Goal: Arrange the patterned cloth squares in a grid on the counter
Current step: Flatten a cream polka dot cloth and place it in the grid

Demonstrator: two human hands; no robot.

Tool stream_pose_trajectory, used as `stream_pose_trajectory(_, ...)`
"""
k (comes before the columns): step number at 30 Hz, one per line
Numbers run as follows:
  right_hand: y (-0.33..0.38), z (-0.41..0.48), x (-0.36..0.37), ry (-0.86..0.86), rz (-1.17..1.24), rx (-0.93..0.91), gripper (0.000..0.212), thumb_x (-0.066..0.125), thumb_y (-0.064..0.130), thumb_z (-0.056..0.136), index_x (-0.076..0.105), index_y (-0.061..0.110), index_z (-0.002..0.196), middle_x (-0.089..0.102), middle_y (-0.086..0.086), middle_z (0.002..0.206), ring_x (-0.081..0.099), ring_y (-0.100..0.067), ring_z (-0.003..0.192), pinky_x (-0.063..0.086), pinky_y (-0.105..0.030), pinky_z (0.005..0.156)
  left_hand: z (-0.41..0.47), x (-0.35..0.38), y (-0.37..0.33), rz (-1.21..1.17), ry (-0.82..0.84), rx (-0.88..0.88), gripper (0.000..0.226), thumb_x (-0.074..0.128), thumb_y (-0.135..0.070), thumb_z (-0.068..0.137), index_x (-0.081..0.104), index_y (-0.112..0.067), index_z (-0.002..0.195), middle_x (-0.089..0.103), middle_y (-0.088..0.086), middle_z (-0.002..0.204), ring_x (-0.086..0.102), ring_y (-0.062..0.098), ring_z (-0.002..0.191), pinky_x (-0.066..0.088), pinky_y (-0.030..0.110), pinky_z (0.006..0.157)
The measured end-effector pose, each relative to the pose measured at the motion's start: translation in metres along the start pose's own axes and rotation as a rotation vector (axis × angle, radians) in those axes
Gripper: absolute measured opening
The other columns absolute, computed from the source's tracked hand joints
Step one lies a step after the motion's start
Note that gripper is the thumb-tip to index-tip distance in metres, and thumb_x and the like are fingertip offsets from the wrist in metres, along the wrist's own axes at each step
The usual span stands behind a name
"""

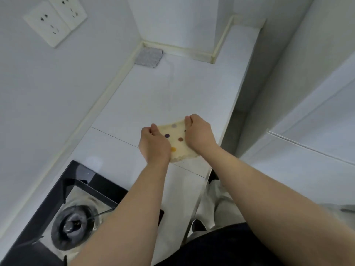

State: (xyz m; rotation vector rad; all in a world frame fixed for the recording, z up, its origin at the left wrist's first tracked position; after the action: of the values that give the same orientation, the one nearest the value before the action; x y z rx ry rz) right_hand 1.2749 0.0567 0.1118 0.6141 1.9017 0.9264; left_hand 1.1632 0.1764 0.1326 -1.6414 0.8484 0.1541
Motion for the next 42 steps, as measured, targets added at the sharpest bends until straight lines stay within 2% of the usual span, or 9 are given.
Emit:
stream_pose_trajectory(7, 0.022, 0.129, 0.071, 0.266, -0.157, -0.012, 0.036, 0.026, 0.041, 0.109, 0.05, 0.019, 0.094, 0.058, -0.002, 0.085, 0.057, -0.018, 0.071, 0.04, -0.033, 0.062, 0.106, 0.038, 0.012, 0.011, -0.135, -0.301, 0.037, 0.031, -0.045, 0.108, 0.053, -0.017, 0.098, 0.063, -0.009, 0.078, 0.057, 0.008, 0.067, 0.036, 0.026, 0.053)
stream_pose_trajectory(11, 0.04, 0.209, 0.087, 0.326, -0.272, -0.08, 0.035, 0.026, 0.042, 0.109, 0.049, 0.021, 0.093, 0.057, -0.001, 0.083, 0.056, -0.019, 0.071, 0.04, -0.035, 0.064, 0.163, 0.073, -0.004, -0.017, -0.22, -0.37, 0.036, 0.031, -0.048, 0.107, 0.051, -0.02, 0.094, 0.067, -0.005, 0.081, 0.066, 0.017, 0.074, 0.049, 0.031, 0.063)
stream_pose_trajectory(17, 0.075, 0.321, 0.071, 0.258, -0.315, -0.185, 0.033, 0.029, 0.044, 0.109, 0.048, 0.023, 0.09, 0.056, -0.001, 0.079, 0.056, -0.027, 0.074, 0.037, -0.033, 0.066, 0.236, 0.129, -0.067, -0.06, -0.246, -0.379, 0.033, 0.033, -0.043, 0.109, 0.05, -0.017, 0.097, 0.053, -0.011, 0.072, 0.051, 0.004, 0.061, 0.035, 0.019, 0.05)
stream_pose_trajectory(20, 0.094, 0.372, 0.05, 0.188, -0.396, -0.262, 0.035, 0.029, 0.046, 0.108, 0.049, 0.021, 0.095, 0.058, -0.004, 0.08, 0.057, -0.03, 0.075, 0.038, -0.035, 0.065, 0.269, 0.159, -0.101, -0.065, -0.202, -0.333, 0.033, 0.033, -0.044, 0.108, 0.051, -0.017, 0.099, 0.052, -0.009, 0.074, 0.054, 0.017, 0.068, 0.041, 0.025, 0.058)
stream_pose_trajectory(24, 0.118, 0.42, 0.024, 0.028, -0.61, -0.457, 0.044, 0.031, 0.05, 0.107, 0.057, 0.015, 0.111, 0.065, -0.005, 0.089, 0.063, -0.033, 0.083, 0.043, -0.036, 0.066, 0.298, 0.193, -0.108, 0.066, 0.011, -0.244, 0.035, 0.034, -0.047, 0.107, 0.056, -0.019, 0.107, 0.062, -0.006, 0.085, 0.061, 0.013, 0.074, 0.047, 0.026, 0.062)
stream_pose_trajectory(26, 0.122, 0.426, 0.01, -0.163, -0.662, -0.639, 0.043, 0.042, 0.048, 0.104, 0.061, 0.012, 0.116, 0.067, -0.012, 0.102, 0.063, -0.036, 0.093, 0.047, -0.04, 0.074, 0.303, 0.198, -0.1, 0.209, 0.099, -0.185, 0.038, 0.04, -0.046, 0.105, 0.053, -0.021, 0.13, 0.067, 0.001, 0.111, 0.066, 0.021, 0.097, 0.051, 0.029, 0.083)
stream_pose_trajectory(29, 0.107, 0.41, 0.004, -0.339, -0.703, -0.843, 0.024, 0.058, 0.029, 0.095, 0.066, 0.009, 0.106, 0.065, -0.015, 0.106, 0.062, -0.037, 0.096, 0.045, -0.041, 0.075, 0.302, 0.193, -0.096, 0.419, 0.103, 0.012, 0.042, 0.046, -0.032, 0.105, 0.044, -0.02, 0.145, 0.052, 0.003, 0.138, 0.054, 0.023, 0.121, 0.045, 0.037, 0.097)
stream_pose_trajectory(35, 0.046, 0.389, 0.037, -0.11, -0.767, -0.775, 0.025, 0.054, 0.024, 0.096, 0.066, 0.012, 0.115, 0.065, -0.007, 0.126, 0.059, -0.03, 0.115, 0.042, -0.041, 0.089, 0.304, 0.223, -0.106, 0.798, 0.346, 0.639, 0.061, 0.051, -0.007, 0.096, 0.038, -0.021, 0.154, 0.035, -0.002, 0.161, 0.029, 0.023, 0.147, 0.026, 0.039, 0.117)
stream_pose_trajectory(42, 0.052, 0.41, 0.05, -0.105, -0.716, -0.804, 0.031, 0.046, 0.023, 0.103, 0.064, 0.011, 0.125, 0.061, -0.007, 0.138, 0.055, -0.027, 0.131, 0.04, -0.042, 0.104, 0.325, 0.227, -0.109, 0.932, 0.276, 0.7, 0.058, 0.052, -0.013, 0.095, 0.042, -0.025, 0.152, 0.04, -0.005, 0.159, 0.037, 0.024, 0.142, 0.029, 0.039, 0.111)
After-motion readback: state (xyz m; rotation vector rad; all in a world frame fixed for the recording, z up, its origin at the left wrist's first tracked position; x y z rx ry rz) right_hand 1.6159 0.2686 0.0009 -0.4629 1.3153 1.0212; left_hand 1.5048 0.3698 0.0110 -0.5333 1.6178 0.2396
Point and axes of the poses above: each hand's wrist, its own z-axis towards the middle knuckle, its own x-axis out of the palm, y = z × x, the point moved 6 cm from there along z, towards the middle knuckle
